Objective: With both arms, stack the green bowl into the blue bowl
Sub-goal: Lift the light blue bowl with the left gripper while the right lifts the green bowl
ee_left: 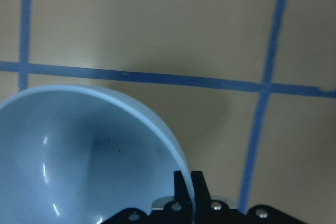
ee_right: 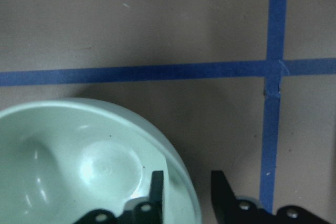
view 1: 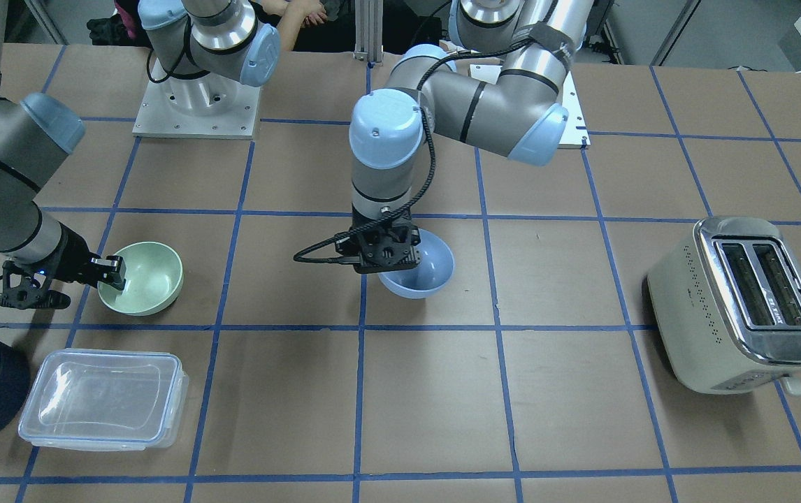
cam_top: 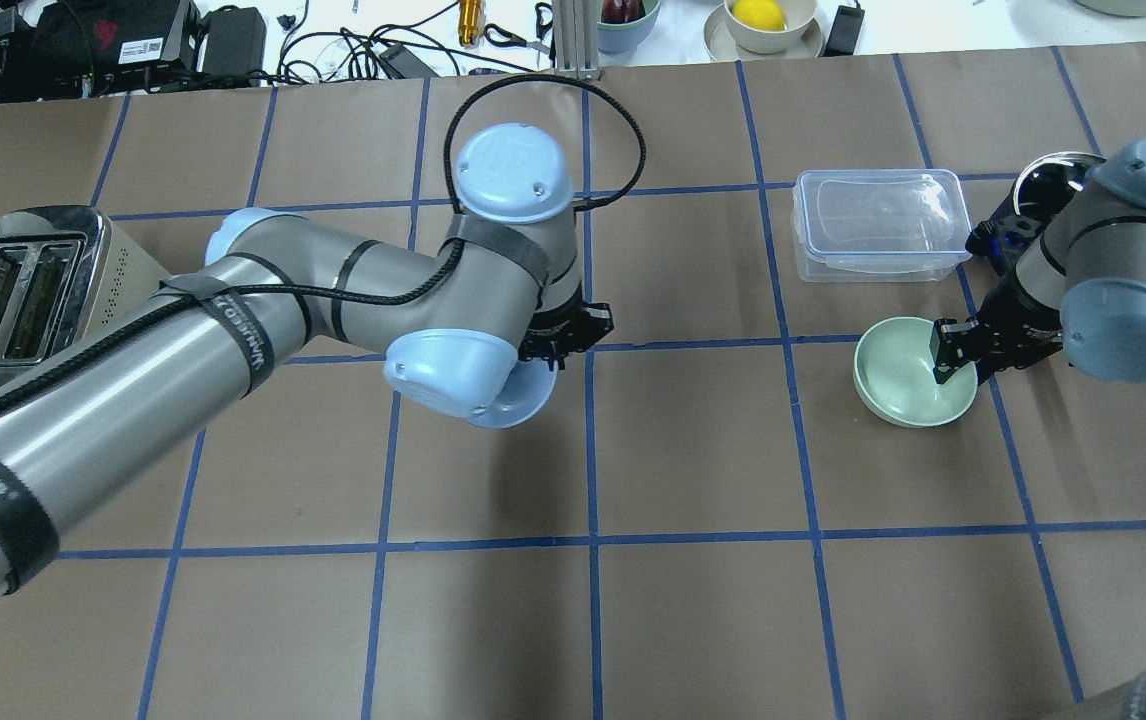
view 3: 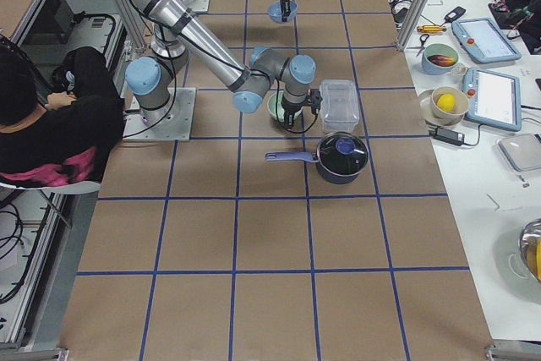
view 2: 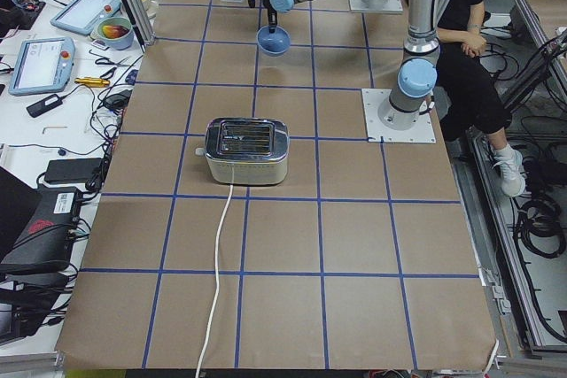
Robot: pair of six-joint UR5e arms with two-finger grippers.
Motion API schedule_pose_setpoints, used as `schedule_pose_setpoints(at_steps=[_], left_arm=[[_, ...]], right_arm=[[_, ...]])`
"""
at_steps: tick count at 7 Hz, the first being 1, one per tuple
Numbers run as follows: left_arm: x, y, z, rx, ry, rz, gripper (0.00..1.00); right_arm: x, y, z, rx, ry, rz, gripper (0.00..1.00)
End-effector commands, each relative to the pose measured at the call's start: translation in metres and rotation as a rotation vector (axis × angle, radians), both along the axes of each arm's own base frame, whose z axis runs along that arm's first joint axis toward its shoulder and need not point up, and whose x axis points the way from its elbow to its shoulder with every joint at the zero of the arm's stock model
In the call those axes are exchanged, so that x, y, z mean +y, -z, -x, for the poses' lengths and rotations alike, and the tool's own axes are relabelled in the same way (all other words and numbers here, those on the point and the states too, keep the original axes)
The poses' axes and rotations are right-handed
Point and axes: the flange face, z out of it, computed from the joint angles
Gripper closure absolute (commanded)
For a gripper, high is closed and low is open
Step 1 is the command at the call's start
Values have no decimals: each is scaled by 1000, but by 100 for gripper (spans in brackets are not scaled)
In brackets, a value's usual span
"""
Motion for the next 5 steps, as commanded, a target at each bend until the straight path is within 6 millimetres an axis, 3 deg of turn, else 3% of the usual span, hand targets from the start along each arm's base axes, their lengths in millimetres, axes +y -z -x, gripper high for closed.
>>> schedule_pose_setpoints(at_steps=[1, 2, 3, 4, 5], left_arm=[[12, 32, 37, -28, -9, -35, 100], [6, 33, 40, -22, 0, -25, 100], [-8, 25, 48, -5, -3, 6, 100], [-19, 28, 54, -2, -23, 10, 87], [-21, 30, 55, 0, -25, 9, 53]], right_arm=[[-1, -10, 4, 27, -4, 1, 100], [-5, -30, 5, 30, -5, 15, 100], [-11, -64, 5, 18, -7, 17, 100], [-22, -92, 7, 5, -9, 3, 100], [-33, -115, 6, -1, -18, 1, 100]])
